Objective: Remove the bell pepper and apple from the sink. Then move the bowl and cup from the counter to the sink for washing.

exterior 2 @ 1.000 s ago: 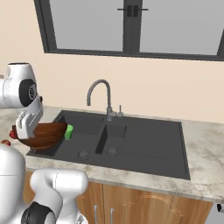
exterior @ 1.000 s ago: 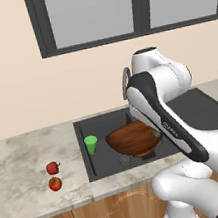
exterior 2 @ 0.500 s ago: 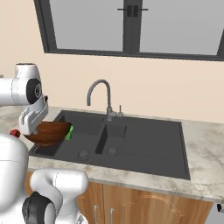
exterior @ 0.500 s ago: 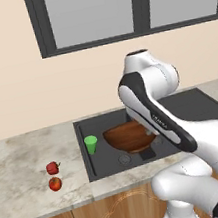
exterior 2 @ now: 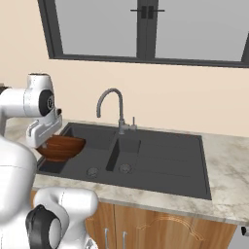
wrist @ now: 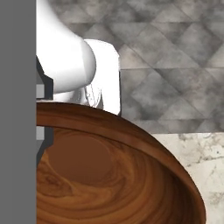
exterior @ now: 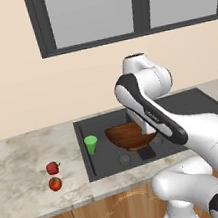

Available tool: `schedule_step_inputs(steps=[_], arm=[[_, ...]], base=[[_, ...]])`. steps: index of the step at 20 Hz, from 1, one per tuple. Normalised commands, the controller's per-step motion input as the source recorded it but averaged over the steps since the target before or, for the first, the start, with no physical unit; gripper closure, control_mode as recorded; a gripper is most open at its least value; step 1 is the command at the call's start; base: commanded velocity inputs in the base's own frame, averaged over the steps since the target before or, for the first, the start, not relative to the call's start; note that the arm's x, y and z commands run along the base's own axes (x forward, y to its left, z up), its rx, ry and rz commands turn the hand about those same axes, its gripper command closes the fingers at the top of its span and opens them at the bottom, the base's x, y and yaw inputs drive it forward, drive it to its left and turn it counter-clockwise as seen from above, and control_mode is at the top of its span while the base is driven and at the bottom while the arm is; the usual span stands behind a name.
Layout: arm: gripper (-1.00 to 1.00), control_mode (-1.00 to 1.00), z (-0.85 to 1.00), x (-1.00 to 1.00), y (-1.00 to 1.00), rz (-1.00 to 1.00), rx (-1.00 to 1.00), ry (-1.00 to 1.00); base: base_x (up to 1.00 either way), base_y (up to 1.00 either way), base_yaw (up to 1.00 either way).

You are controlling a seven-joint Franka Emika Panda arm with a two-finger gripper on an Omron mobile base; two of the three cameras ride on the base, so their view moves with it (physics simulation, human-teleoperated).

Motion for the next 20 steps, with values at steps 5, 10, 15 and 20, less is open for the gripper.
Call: schedule_step_inputs(steps=[5,10,15,20], arm=[[1.00,-1.00,-0.22,0.27,0.03,-0.11,0.00,0.00],[1.00,-1.00,-0.23,0.22,0.14,-0.05,0.00,0.00],[1.00,-1.00,-0.22,0.27,0.04,-0.01,0.00,0.01],[1.00,-1.00,-0.23,0.29,0.00,0.00,0.00,0.08]], base=[[0.00,0.00,0.00],[0.00,0.00,0.00],[0.00,0.00,0.00],[0.00,0.00,0.00]])
